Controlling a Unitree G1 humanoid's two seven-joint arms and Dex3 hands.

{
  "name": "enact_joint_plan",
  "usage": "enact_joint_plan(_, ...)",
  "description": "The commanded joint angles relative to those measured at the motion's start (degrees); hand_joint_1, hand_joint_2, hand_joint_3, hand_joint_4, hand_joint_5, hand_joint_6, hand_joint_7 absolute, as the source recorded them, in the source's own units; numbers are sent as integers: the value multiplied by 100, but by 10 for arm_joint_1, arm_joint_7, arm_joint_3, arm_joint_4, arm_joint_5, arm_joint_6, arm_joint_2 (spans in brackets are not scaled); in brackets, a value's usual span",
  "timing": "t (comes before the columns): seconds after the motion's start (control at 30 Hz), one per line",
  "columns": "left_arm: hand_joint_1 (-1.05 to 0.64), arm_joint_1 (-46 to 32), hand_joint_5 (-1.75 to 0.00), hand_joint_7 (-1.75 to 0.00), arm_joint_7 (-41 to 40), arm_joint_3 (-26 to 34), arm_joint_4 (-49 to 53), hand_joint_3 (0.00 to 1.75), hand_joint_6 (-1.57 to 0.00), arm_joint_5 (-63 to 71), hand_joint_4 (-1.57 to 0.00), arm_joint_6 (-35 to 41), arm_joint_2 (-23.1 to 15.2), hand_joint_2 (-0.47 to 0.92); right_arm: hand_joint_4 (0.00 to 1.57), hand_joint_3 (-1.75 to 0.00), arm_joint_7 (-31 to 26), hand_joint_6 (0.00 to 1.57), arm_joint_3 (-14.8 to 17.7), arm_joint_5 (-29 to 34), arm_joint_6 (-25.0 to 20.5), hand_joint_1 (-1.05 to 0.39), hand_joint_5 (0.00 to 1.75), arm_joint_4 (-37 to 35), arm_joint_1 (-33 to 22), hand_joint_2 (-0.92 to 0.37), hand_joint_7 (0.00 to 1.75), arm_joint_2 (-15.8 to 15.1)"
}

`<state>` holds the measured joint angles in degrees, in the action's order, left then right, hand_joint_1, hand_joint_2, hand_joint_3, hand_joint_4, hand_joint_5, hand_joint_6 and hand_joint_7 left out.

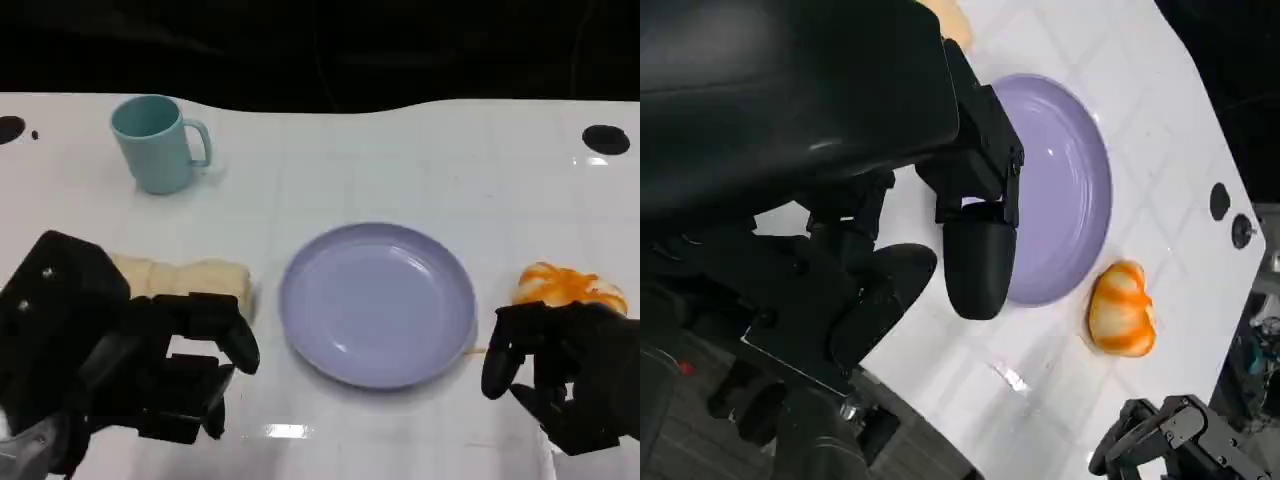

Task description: Grasp the towel on the left side of the plate with the left hand and place it into the plate.

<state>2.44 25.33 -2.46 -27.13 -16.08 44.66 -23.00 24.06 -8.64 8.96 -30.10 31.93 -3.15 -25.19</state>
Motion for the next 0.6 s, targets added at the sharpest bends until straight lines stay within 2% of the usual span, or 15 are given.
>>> enact_joint_plan(0.03, -4, -2, -145, -103, -22, 11, -3, 117, -71, 3, -67, 1, 4, 54, 72, -103, -3, 70, -2, 4, 2, 0, 172, 1, 5, -59, 139, -2)
enact_joint_plan(0.07, -6, -2, -140, -97, -28, 11, -4, 114, -70, 10, -66, -3, 3, 55, 72, -103, -3, 70, -3, 4, 5, 0, 172, -1, 5, -59, 139, -2)
enact_joint_plan(0.2, -11, -7, -107, -43, -38, 2, 3, 79, -77, 49, -62, -59, -8, 69, 71, -104, -2, 70, -4, 2, -3, -1, 172, 1, 8, -60, 140, 3)
enact_joint_plan(0.27, -15, -10, -94, -25, -33, 4, 14, 60, -75, 56, -58, -91, -5, 75, 70, -104, -2, 69, -4, 0, -7, 0, 173, 2, 9, -60, 140, 6)
enact_joint_plan(0.33, -18, -12, -79, -11, -38, -1, 20, 34, -70, 74, -56, -120, -7, 86, 70, -103, -2, 69, -9, 6, -9, 0, 173, 4, 13, -60, 141, 5)
enact_joint_plan(0.37, -19, -13, -73, -6, -40, -3, 23, 25, -65, 83, -52, -135, -8, 90, 70, -103, -2, 69, -10, 7, -10, 0, 173, 4, 14, -60, 141, 4)
enact_joint_plan(0.43, -19, -15, -68, -2, -41, -6, 31, 18, -61, 101, -47, -169, -8, 91, 70, -102, -2, 69, -12, 7, -8, 0, 173, 2, 16, -60, 141, 6)
enact_joint_plan(0.47, -21, -16, -63, -1, -42, -10, 35, 15, -55, 116, -39, -189, -11, 91, 70, -102, -3, 69, -12, 6, -6, 0, 173, 0, 16, -60, 141, 7)
enact_joint_plan(0.6, -37, -7, -52, 0, -49, -40, 54, 6, -36, 214, -16, -263, -48, 92, 71, -103, -5, 69, -15, 7, -4, 0, 174, -1, 17, -59, 141, 10)
